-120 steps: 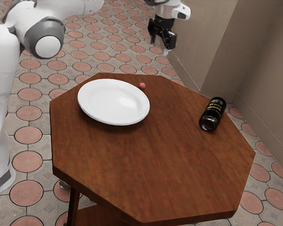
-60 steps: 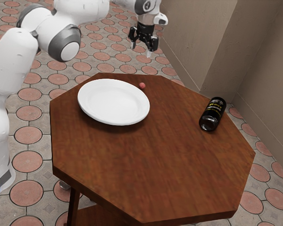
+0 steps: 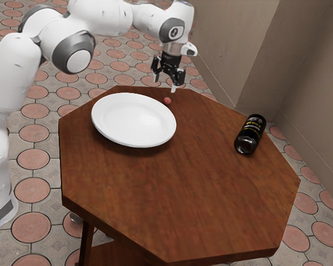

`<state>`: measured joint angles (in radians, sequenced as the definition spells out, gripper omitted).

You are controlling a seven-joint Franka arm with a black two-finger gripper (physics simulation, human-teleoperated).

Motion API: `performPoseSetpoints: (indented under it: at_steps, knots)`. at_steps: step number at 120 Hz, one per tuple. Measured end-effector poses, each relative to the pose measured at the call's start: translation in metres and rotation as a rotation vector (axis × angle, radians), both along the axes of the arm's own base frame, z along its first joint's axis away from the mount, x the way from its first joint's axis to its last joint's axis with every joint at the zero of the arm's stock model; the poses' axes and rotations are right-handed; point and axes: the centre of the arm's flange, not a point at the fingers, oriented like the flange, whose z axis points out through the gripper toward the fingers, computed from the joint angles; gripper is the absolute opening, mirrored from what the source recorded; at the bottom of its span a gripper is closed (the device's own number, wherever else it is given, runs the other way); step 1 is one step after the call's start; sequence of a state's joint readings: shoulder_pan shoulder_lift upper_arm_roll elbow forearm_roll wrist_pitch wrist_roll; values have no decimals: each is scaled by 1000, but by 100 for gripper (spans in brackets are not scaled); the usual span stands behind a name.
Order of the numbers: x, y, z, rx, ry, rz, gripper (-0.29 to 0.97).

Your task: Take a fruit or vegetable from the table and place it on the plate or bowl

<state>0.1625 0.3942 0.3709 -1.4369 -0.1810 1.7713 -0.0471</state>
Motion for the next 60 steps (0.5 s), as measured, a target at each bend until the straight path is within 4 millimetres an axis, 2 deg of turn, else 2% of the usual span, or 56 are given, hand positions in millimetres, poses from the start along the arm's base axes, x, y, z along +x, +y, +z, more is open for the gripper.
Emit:
performPoseSetpoints:
  at_steps: [47, 60]
  knots:
    - [16, -11, -15, 57, -88, -15, 68]
    - [14, -9, -23, 57, -81, -13, 68]
